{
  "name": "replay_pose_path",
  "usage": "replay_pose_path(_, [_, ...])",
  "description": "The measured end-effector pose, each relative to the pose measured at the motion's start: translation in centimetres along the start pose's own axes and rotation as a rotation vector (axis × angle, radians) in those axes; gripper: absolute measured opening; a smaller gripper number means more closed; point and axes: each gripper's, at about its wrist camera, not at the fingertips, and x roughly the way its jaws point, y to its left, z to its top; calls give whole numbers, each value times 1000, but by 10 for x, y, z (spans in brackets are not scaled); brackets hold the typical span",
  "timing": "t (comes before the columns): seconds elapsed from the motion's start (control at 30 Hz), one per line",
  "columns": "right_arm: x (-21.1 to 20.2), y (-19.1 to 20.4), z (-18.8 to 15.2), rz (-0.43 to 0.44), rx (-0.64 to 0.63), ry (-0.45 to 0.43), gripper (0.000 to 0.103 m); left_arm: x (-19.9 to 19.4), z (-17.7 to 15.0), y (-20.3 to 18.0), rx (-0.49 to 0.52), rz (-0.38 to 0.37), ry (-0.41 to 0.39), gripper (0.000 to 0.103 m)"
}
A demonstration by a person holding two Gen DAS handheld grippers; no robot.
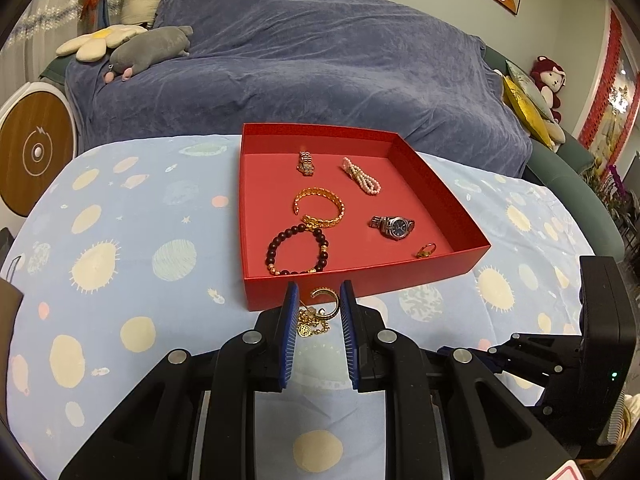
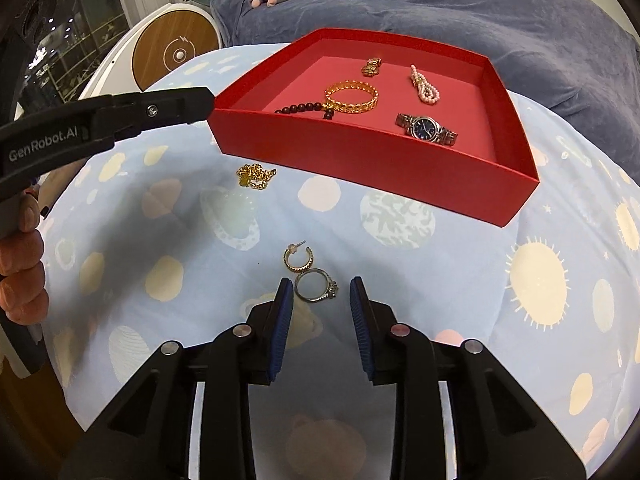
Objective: Organize jewelry
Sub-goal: 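Lift the earring and rings with both grippers toward the red box, then lower earring and rings into the red box and open both grippers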
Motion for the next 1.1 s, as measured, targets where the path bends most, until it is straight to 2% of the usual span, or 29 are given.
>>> replay_pose_path(0.07, [3,2,0,-3,-8,-1,29,0,0,-1,2,-1,-4,18])
replay_pose_path(0.17, [5,6,-1,-23,-33,-7,23,-1,-1,0,2,-2,-4,18])
replay_pose_path(0.4, [0,2,0,-9,-15,-9,23,-1,0,1,-7,-2,-2,18])
replay_pose_path(0.53, [-17,-3,7,-2,10,-54,23,-3,5,1,-14,-7,-13,18])
replay_pose_path(0.83, [-60,-40,58,-42,106,-210,23,12,52,-10,-17,-49,-41,18])
replay_pose_path(0.9, [-59,-50,72,-47,128,-225,23,24,65,-13,0,-70,-34,18])
replay_pose_path(1.1, [-28,-86,109,-71,203,-220,23,71,100,-12,4,-44,-15,18])
